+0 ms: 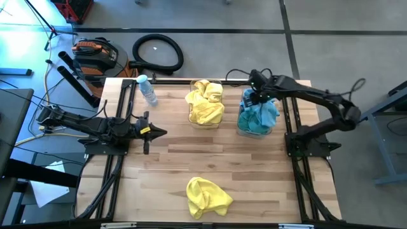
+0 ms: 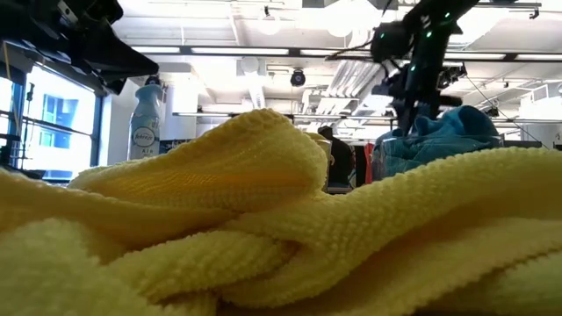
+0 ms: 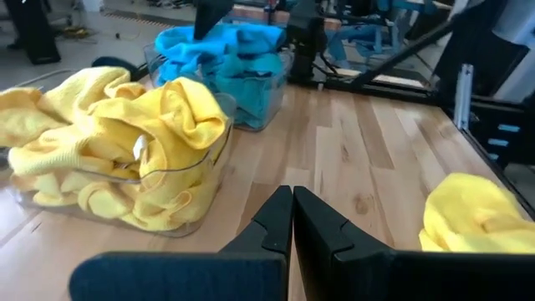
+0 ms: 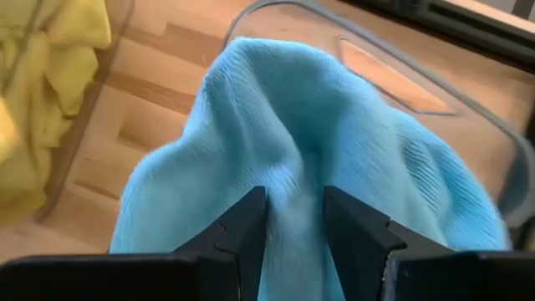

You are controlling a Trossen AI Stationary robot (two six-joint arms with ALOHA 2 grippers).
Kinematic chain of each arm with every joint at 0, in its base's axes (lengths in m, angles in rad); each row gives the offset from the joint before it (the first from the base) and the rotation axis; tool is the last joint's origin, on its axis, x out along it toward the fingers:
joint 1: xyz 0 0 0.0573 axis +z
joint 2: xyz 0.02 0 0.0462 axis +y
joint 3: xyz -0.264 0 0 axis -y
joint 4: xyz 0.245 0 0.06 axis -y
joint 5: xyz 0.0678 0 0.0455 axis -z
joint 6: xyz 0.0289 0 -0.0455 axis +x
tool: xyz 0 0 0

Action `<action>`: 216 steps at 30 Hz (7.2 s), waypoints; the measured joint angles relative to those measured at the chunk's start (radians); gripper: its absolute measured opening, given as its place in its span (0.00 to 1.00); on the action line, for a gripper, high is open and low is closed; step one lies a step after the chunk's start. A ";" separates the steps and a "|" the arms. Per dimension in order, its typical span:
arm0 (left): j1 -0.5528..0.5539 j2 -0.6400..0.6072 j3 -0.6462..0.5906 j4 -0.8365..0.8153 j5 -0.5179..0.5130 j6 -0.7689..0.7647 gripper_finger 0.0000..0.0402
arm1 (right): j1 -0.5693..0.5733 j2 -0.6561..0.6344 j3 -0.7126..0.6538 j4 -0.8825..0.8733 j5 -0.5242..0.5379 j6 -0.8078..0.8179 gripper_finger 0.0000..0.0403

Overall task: Sort microfiber towel by color & place in baskets
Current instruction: Put the blue towel into the right transparent bin, then put the yellow towel into the left transparent bin, then return to Home Position

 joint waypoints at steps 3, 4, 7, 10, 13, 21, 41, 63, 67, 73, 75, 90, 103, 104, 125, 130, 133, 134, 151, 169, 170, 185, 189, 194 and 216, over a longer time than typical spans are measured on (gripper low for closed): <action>-0.003 0.023 0.000 0.003 -0.002 0.009 0.00 | 0.003 -0.065 0.000 -0.043 0.001 0.006 0.29; -0.006 0.035 0.000 0.016 -0.002 0.015 0.00 | 0.008 -0.085 0.000 -0.061 0.004 0.010 0.29; -0.018 0.081 0.012 0.088 -0.001 0.012 0.00 | 0.032 -0.141 0.000 -0.101 0.007 0.033 0.29; -0.039 0.166 0.069 0.107 -0.003 -0.021 0.00 | 0.073 -0.189 0.001 -0.116 0.007 0.035 0.29; -0.075 0.294 0.148 0.104 -0.016 -0.021 0.00 | 0.119 -0.222 0.001 -0.116 0.007 0.055 0.29; -0.210 0.711 0.458 0.031 -0.034 0.102 0.00 | 0.228 -0.242 0.002 -0.129 0.006 0.082 0.29; -0.378 1.326 1.151 -0.331 0.063 0.065 0.26 | 0.430 -0.242 0.002 -0.259 0.091 0.239 0.29; -0.257 1.631 1.229 -0.377 0.349 0.019 0.50 | 0.598 -0.241 0.002 -0.306 0.146 0.323 0.29; -0.223 1.672 1.229 -0.354 0.478 0.006 0.44 | 0.598 -0.242 0.002 -0.305 0.147 0.320 0.29; -0.182 1.691 1.231 -0.346 0.585 0.016 0.09 | 0.631 -0.241 0.002 -0.305 0.147 0.312 0.29; -0.171 1.681 1.230 -0.365 0.590 0.021 0.03 | 0.654 -0.242 0.002 -0.305 0.147 0.312 0.29; -0.048 1.285 1.228 -0.650 0.283 0.158 0.00 | 0.928 -0.395 0.002 -0.255 0.191 0.395 0.29; 0.348 0.990 1.228 -0.657 0.097 0.076 0.00 | 1.240 -0.387 -0.152 -0.137 0.358 0.591 0.29; 0.382 0.988 1.228 -0.660 0.097 0.041 0.00 | 1.253 -0.384 -0.180 -0.120 0.364 0.618 0.29; 0.547 1.423 1.598 -0.950 0.054 -0.228 0.00 | 1.276 -0.377 -0.467 0.267 0.485 0.792 0.29; 0.555 1.518 1.658 -0.948 0.059 -0.366 0.00 | 1.293 -0.377 -0.467 0.266 0.486 0.780 0.29; 0.554 1.564 1.659 -0.953 0.075 -0.391 0.00 | 1.299 -0.377 -0.467 0.266 0.486 0.762 0.29; 0.554 1.579 1.659 -0.953 0.081 -0.396 0.00 | 1.299 -0.377 -0.467 0.266 0.487 0.756 0.29; 0.539 1.772 1.661 -0.879 0.091 -0.309 0.10 | 1.299 -0.377 -0.467 0.264 0.482 0.727 0.29; 0.531 1.659 1.658 -0.897 0.102 -0.160 0.27 | 1.299 -0.376 -0.487 0.250 0.476 0.729 0.29; 0.530 1.638 1.658 -0.896 0.102 -0.152 0.27 | 1.299 -0.376 -0.487 0.250 0.476 0.727 0.29; 0.424 1.518 1.658 -0.917 -0.066 -0.076 0.27 | 1.299 -0.377 -0.488 0.250 0.483 0.712 0.29; 0.339 1.477 1.658 -0.967 -0.081 -0.078 0.25 | 1.299 -0.368 -0.488 0.251 0.491 0.731 0.29; 0.190 1.403 1.646 -0.974 -0.213 -0.013 0.16 | 1.299 -0.316 -0.489 0.247 0.526 0.704 0.29; 0.049 0.434 0.261 0.061 0.060 0.186 0.00 | 1.297 -0.287 -0.489 0.342 0.570 0.660 0.29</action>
